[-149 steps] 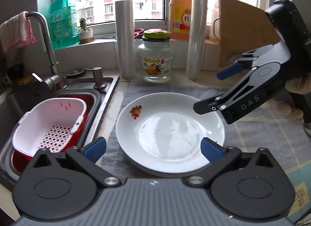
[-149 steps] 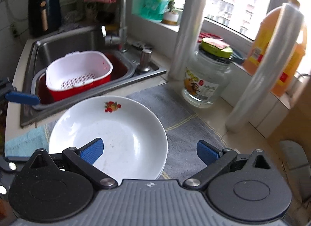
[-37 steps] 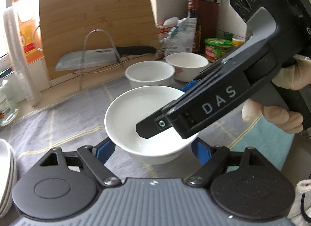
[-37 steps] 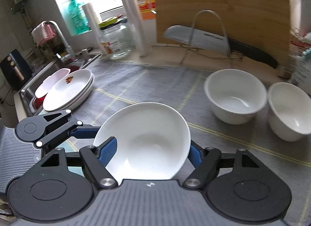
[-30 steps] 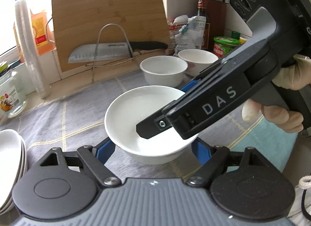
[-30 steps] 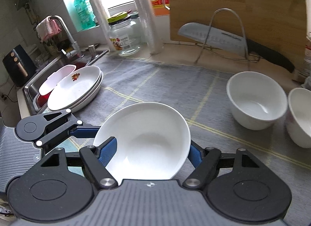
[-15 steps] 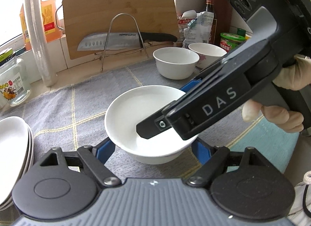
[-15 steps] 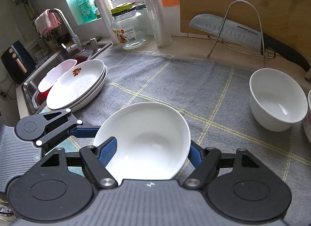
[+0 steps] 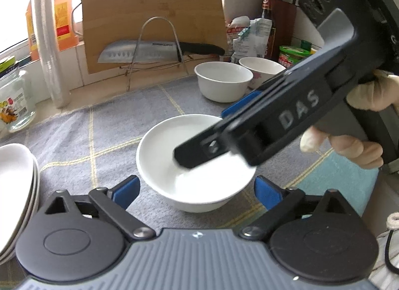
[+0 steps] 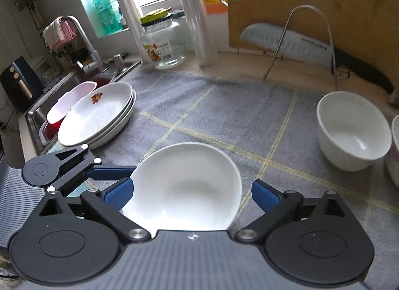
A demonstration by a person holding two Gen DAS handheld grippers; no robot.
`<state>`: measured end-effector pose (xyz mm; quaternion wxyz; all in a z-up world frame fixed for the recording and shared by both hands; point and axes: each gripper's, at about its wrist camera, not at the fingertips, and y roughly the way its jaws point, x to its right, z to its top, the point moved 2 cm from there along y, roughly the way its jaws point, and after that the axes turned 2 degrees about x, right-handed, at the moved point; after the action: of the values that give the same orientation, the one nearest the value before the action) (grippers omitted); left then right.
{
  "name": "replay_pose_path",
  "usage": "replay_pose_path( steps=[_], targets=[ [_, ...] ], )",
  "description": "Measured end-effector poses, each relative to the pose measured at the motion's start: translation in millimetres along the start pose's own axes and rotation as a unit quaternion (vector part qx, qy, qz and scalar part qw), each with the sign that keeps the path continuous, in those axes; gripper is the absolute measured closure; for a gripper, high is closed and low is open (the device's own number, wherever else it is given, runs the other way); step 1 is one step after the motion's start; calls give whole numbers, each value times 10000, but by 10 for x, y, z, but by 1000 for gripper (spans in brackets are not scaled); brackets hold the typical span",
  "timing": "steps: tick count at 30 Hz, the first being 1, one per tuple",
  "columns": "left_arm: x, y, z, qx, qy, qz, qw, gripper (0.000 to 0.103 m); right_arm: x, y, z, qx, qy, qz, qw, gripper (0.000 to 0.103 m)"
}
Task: Organize plates and bowls
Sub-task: 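Set the bowl on the towel beside the plates and open the right tool, then move the left tool to the plain white bowl and close on its rim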
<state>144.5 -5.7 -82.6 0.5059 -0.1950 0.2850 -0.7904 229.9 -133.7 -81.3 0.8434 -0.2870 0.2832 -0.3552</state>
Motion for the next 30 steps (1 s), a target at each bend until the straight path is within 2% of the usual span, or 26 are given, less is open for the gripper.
replay_pose_path(
  steps=[5, 11, 16, 18, 22, 25, 30],
  targets=[
    [-69, -202, -2, 3, -130, 126, 9998, 4, 61, -111, 25, 177, 4, -203, 9996, 0],
    [-218, -350, 167, 64, -178, 193, 9996, 1, 133, -247, 24, 393, 14, -699, 9968, 0],
    [-341, -237, 375, -47, 64, -138, 9999, 1, 221, -298, -27, 465, 159, -1451, 9882, 0],
    [-382, -170, 473, -41, 175, -368, 9992, 1, 262, -330, -60, 476, 272, -1744, 9831, 0],
    [-406, -6, 678, -46, 435, -583, 9973, 1, 322, -403, -116, 458, 416, -2328, 9706, 0],
    [-352, 80, 831, -13, 619, -679, 9958, 1, 357, -467, -144, 509, 459, -2559, 9643, 0],
    [-197, 259, 1139, 2, 718, -749, 9946, 1, 509, -494, -173, 595, 563, -2581, 9626, 0]
  ],
)
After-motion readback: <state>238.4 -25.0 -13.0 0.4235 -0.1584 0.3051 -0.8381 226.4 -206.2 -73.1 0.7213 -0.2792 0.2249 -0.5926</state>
